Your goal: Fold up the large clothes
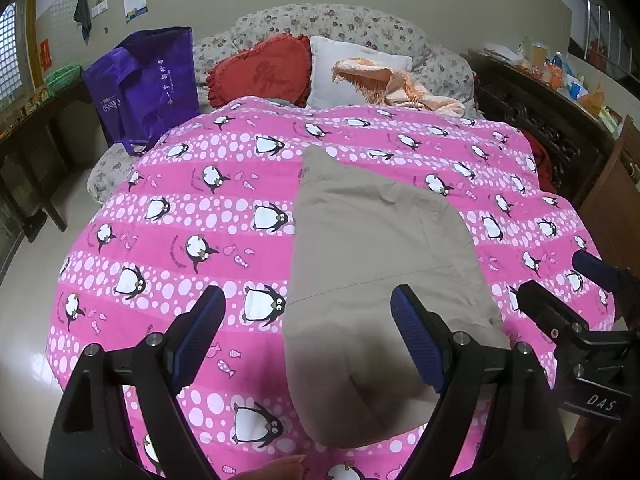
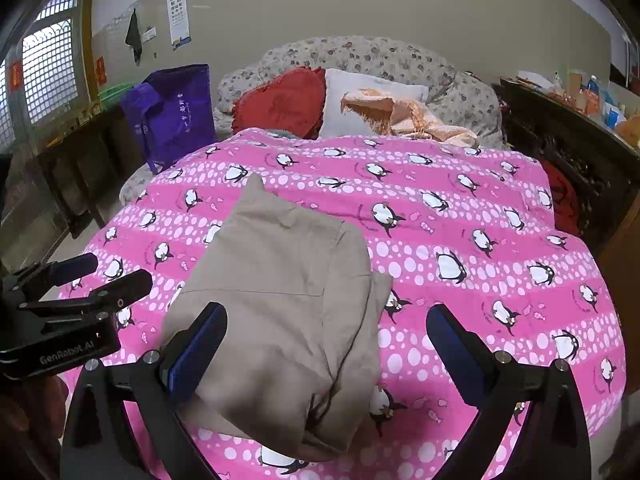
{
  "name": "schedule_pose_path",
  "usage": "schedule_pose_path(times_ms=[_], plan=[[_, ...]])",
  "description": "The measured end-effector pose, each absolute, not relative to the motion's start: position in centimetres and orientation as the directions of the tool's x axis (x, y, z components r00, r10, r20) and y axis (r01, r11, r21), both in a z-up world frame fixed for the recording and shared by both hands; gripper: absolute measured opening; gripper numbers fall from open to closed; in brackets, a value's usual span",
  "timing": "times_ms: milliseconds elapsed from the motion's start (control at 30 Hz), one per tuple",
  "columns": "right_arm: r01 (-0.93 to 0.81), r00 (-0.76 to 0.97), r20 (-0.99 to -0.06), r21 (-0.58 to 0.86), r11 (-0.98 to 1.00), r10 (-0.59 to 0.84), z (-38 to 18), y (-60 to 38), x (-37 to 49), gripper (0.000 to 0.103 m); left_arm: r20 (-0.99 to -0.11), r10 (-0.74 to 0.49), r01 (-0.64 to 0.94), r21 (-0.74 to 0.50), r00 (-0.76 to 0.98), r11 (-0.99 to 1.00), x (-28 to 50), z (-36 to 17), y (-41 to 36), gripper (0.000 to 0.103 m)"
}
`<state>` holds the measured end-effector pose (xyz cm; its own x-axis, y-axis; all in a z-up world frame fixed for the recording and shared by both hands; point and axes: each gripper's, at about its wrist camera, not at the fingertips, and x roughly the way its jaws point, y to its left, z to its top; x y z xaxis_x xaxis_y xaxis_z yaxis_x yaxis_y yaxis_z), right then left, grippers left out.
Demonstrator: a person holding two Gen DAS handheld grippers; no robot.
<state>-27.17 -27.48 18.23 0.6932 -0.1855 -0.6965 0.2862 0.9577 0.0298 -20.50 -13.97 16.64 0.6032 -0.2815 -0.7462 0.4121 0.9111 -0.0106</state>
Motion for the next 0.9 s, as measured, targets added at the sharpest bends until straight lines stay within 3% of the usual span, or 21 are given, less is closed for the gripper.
schedule_pose_path(times_ms=[900], plan=[[0.274, 0.672, -0.725, 0.053, 0.96, -0.152, 17.0, -27.4, -26.0, 0.101, -0.776, -0.257, 0.404, -0.003, 0.576, 0.915, -19.4, 15.1, -13.7, 0.085]])
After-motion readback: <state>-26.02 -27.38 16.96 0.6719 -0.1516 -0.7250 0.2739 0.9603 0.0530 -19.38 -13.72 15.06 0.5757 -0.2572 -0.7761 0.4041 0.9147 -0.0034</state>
